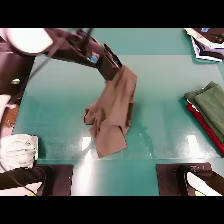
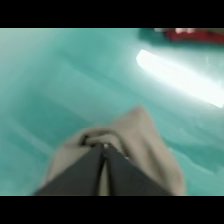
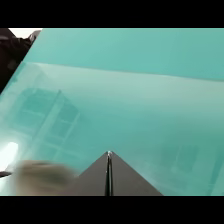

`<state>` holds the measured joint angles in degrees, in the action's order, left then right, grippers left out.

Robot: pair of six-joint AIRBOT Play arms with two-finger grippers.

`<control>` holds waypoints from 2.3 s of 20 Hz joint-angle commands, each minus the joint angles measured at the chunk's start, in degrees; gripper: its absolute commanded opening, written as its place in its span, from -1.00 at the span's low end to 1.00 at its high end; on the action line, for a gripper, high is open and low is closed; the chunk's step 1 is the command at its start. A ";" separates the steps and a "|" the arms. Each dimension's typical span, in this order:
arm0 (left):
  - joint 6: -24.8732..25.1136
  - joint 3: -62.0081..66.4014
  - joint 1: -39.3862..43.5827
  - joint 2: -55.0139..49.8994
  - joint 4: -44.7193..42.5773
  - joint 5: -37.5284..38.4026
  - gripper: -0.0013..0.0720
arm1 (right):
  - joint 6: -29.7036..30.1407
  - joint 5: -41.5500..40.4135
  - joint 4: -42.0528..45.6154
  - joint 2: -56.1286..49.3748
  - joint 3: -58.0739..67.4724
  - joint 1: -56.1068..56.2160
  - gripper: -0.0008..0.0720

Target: Fold the shirts.

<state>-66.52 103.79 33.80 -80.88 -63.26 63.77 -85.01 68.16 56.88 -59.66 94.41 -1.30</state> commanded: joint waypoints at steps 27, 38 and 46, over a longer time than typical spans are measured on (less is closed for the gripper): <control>-1.44 -51.82 -23.67 -0.94 20.31 -7.80 0.10 | -0.02 9.20 -0.26 -5.73 0.11 0.13 -0.94; -2.27 -33.79 -23.67 5.40 10.32 -2.34 -0.89 | -0.74 4.66 -0.26 -5.73 -17.62 8.13 0.33; -2.25 -31.19 -23.67 7.69 9.60 2.93 -0.89 | -13.09 -13.73 -2.19 -14.93 -30.53 17.44 0.33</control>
<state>-68.84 71.90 10.15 -73.67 -53.15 64.58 -94.15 59.61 56.31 -70.39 66.26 13.50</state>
